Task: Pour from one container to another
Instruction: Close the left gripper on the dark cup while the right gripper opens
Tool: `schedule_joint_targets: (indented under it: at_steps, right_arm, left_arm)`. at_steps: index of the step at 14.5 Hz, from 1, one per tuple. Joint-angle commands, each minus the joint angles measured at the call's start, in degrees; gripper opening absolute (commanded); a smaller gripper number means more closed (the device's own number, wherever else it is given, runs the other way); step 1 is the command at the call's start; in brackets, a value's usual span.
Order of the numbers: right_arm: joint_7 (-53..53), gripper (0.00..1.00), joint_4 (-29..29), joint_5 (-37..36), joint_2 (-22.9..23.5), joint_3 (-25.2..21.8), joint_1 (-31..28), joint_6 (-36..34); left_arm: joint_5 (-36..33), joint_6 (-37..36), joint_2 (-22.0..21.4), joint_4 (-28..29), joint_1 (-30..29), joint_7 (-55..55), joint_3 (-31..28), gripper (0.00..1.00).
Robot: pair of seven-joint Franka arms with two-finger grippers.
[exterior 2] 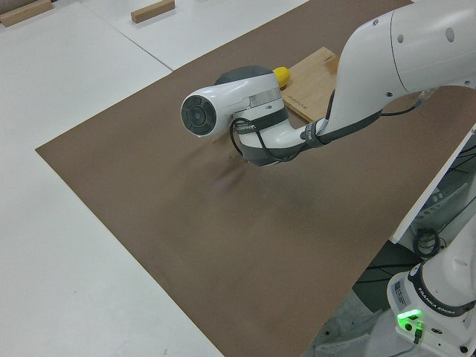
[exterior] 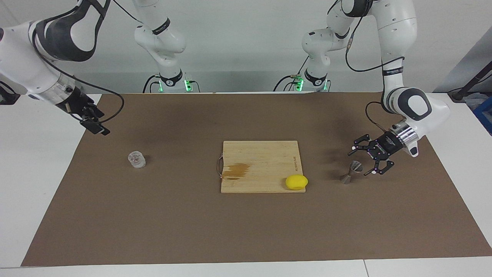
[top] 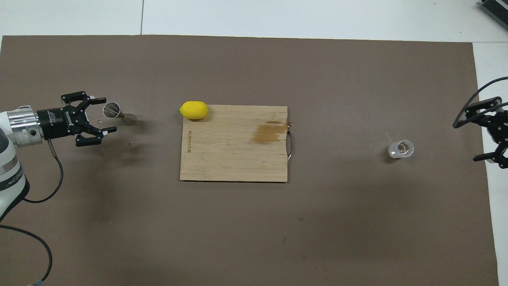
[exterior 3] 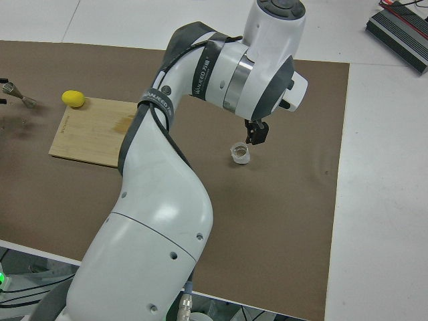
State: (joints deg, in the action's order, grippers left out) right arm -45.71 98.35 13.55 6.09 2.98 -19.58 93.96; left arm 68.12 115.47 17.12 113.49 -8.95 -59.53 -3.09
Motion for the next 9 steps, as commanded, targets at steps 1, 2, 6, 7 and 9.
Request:
schedule_joint_targets:
  at_steps: [1,2,6,7,9]
  right_arm:
    - [-4.28,0.97,-0.35,4.55,5.06,0.62,-3.69,0.87]
    - [-8.56,0.98,-0.61,6.47,6.55,0.62,-4.23,1.39]
    - [-15.28,1.0,0.0,8.87,11.31,0.62,-4.76,9.46]
    - [-15.2,1.0,0.52,8.95,11.93,0.62,-4.67,10.18]
    - [-14.24,1.0,2.18,8.95,12.9,0.62,-4.76,10.19]
  left_arm:
    - [2.18,2.48,-1.91,2.35,1.65,1.08,-0.51,1.0]
    - [2.62,2.66,-1.91,2.35,1.65,1.08,-0.51,1.0]
    - [2.72,2.66,-1.91,2.44,1.65,0.99,-0.51,0.98]
    - [2.72,2.66,-1.91,2.52,1.65,0.99,-0.51,0.96]
    - [2.72,2.66,-2.26,3.05,1.56,0.99,-0.51,0.93]
